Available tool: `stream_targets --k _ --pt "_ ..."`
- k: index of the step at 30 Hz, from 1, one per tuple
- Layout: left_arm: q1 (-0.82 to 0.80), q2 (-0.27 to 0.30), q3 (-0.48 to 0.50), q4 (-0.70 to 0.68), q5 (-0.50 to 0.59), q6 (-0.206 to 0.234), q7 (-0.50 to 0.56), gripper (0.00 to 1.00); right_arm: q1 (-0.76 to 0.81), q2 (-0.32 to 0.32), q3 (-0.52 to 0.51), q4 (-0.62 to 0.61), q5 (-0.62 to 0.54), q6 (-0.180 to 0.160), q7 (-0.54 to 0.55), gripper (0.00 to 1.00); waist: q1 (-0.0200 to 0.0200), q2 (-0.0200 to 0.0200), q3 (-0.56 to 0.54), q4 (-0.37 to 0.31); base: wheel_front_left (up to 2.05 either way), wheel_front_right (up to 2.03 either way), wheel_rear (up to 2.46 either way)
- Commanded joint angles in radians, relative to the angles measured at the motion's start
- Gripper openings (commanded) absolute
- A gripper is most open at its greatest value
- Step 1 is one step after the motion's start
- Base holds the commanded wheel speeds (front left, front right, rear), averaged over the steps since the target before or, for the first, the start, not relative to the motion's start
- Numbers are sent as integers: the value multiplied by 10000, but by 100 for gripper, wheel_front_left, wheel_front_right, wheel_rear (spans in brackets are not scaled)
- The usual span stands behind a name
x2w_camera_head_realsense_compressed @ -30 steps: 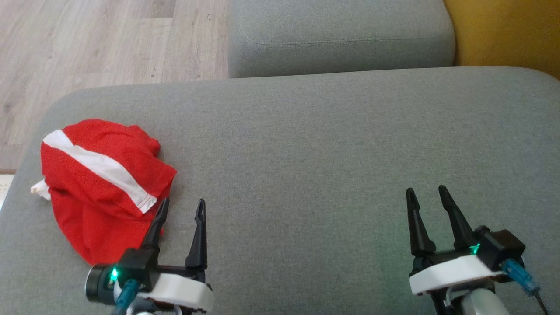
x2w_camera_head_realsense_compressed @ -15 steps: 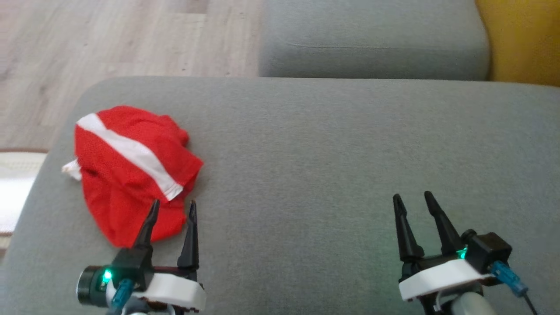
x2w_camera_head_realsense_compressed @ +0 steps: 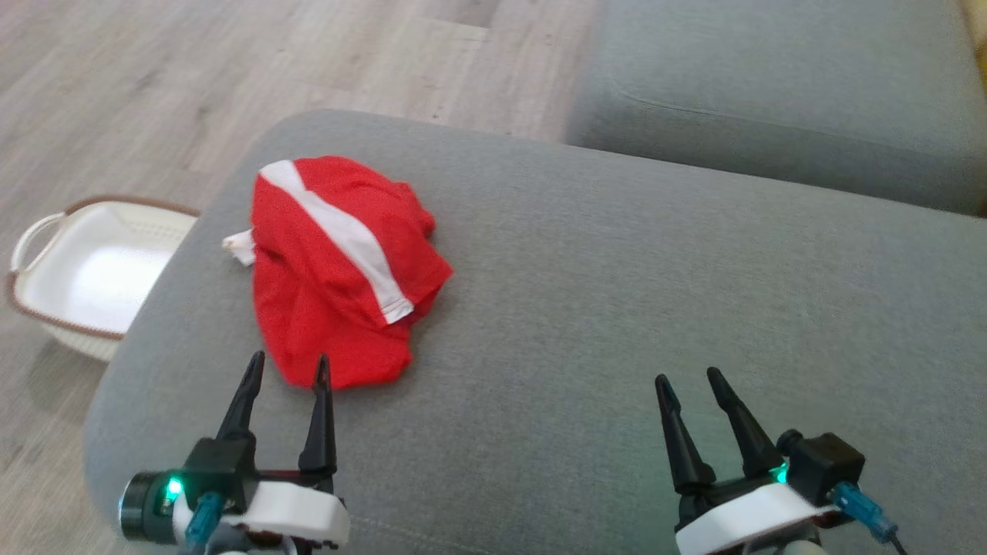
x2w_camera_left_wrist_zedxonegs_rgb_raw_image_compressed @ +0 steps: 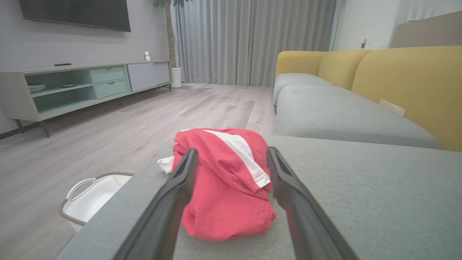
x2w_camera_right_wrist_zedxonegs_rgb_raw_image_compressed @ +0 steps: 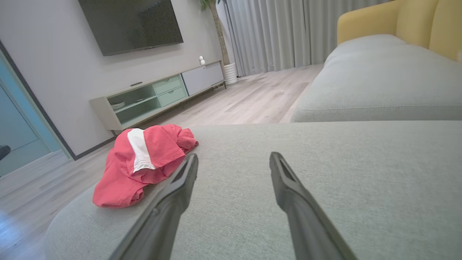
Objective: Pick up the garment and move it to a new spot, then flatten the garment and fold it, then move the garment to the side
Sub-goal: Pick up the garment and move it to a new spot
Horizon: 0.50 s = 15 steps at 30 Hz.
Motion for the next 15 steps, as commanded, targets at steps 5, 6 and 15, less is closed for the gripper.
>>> stream_targets --k 5,6,15 --pt "-232 -66 488 -450 138 5 -124 100 -250 -79 401 -250 90 -7 -120 100 0 0 -71 614 0 0 0" --pt "-210 -66 514 -462 143 5 -124 100 -259 -79 403 -249 94 -7 -120 100 0 0 -68 644 0 0 0" --pt "-141 -69 697 -535 193 -1 -124 100 -346 -79 409 -241 116 -7 -120 100 0 0 11 466 0 0 0"
